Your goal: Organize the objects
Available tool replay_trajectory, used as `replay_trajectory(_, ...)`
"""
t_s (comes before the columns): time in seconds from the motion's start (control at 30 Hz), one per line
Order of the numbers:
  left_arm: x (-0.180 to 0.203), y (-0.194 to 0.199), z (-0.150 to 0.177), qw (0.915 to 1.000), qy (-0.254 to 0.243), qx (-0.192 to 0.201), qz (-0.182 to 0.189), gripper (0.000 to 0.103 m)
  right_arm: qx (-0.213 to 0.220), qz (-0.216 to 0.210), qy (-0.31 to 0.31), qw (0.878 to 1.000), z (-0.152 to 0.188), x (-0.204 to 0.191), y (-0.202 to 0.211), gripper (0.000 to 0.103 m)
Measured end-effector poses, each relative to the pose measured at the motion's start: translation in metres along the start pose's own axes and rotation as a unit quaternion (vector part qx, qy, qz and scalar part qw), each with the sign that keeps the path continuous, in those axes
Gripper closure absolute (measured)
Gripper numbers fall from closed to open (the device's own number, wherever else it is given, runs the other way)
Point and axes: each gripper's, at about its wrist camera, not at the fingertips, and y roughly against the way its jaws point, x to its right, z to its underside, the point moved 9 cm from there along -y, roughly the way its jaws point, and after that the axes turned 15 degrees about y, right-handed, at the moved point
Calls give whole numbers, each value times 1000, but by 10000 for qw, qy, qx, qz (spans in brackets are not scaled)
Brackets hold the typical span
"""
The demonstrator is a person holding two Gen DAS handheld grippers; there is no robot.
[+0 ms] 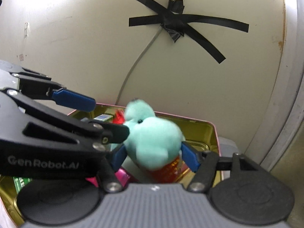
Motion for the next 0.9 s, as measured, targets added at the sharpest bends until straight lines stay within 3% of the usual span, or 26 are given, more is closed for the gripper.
replay_trajectory(0.33,-15,18,6,9997,96,-33,-206,44,117,43,-170,9998,5,-2,29,40)
replay_trajectory(0.77,-41,64,25,9977,350,-100,-568,38,356,-22,-326,9988,24,-27,99,40)
replay_trajectory(0.9,-44,81,33,9970,413,-74,-647,36,513,-24,-356,9980,26,-41,125,35)
